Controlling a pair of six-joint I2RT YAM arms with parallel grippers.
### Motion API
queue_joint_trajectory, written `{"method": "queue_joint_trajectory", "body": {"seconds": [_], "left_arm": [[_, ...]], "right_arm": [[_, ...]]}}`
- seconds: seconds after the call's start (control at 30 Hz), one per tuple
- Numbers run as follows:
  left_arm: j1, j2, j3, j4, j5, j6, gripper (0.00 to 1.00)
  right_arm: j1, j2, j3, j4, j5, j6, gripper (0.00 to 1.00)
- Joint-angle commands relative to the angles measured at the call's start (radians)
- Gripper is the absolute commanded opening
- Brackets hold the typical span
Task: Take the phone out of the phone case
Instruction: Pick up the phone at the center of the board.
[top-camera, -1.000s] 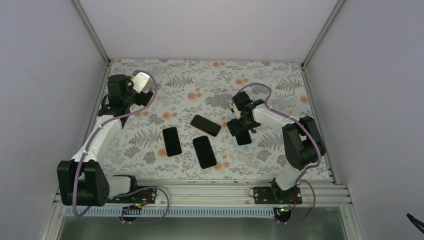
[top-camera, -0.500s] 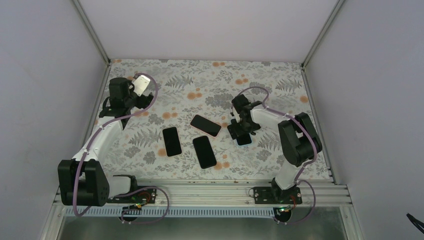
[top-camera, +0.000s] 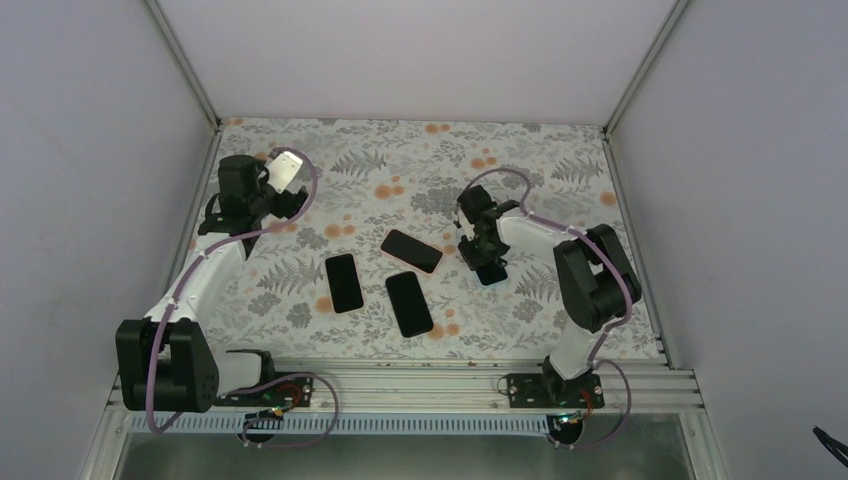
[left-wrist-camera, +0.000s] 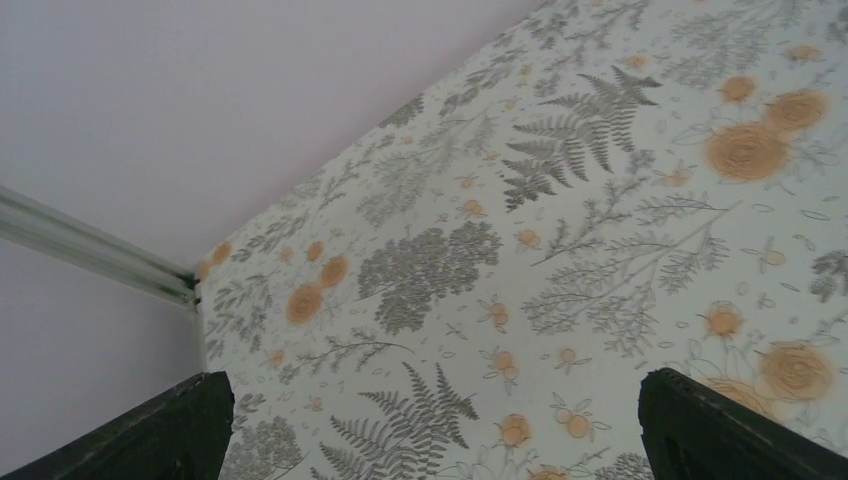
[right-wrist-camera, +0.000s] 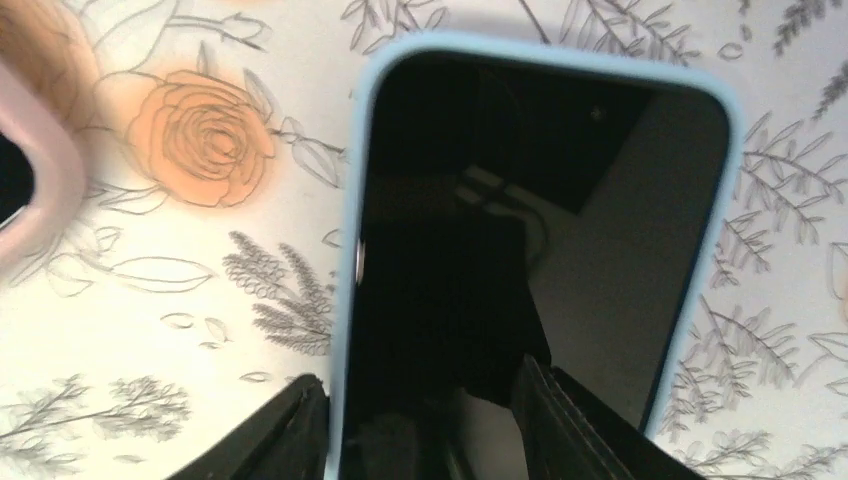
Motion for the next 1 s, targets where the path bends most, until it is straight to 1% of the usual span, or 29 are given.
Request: {"method": "queue_joint_trajectory", "body": {"seconds": [0.0, 0.07, 0.13, 0.17, 0.23, 0.27, 0.3, 0.37, 0.47, 0.53, 0.67, 0.97], "left_arm": [[0.0, 0.019, 0.051, -0.052, 0.108, 0.027, 1.0], [-0.008, 0.055, 0.115, -0.12, 0.201, 0.039, 1.0], [-0.02, 0.102, 0.194, -0.2, 0.263, 0.041, 1.0], [-0.027, 0.128, 0.232, -0.234, 0.281, 0.044, 1.0], [-0.035, 0.164, 0.282, -0.274, 0.29, 0.05, 1.0], [-0.037, 0.17, 0.292, -0.28, 0.291, 0.053, 1.0], [-0.037, 0.171, 0.293, -0.275, 0.289, 0.054, 1.0], [-0.037, 0.166, 0.282, -0.256, 0.282, 0.048, 1.0], [-0.037, 0.167, 0.259, -0.24, 0.292, 0.042, 1.0], [-0.037, 0.17, 0.249, -0.237, 0.294, 0.037, 1.0], [-0.038, 0.158, 0.225, -0.232, 0.289, 0.033, 1.0], [-0.037, 0.129, 0.199, -0.231, 0.271, 0.034, 1.0]], "right_arm": [[-0.017, 0.056, -0.028, 0.007, 0.018, -0.057, 0.47], [-0.017, 0.021, 0.008, -0.012, 0.0, -0.087, 0.47], [-0.015, -0.008, 0.043, -0.036, -0.01, -0.103, 0.54], [-0.014, -0.015, 0.06, -0.051, -0.001, -0.102, 0.6], [-0.012, -0.042, 0.074, -0.058, 0.023, -0.104, 0.81], [-0.013, -0.061, 0.068, -0.052, 0.018, -0.114, 0.94], [-0.012, -0.069, 0.057, -0.041, 0.017, -0.117, 0.99], [-0.012, -0.098, 0.04, -0.039, 0.016, -0.112, 1.0], [-0.013, -0.085, 0.029, -0.049, 0.027, -0.096, 1.0], [-0.012, -0.085, 0.009, -0.026, 0.037, -0.101, 1.0], [-0.024, -0.033, -0.01, 0.003, 0.04, -0.114, 1.0], [-0.06, -0.01, -0.089, 0.079, 0.04, -0.129, 1.0]]}}
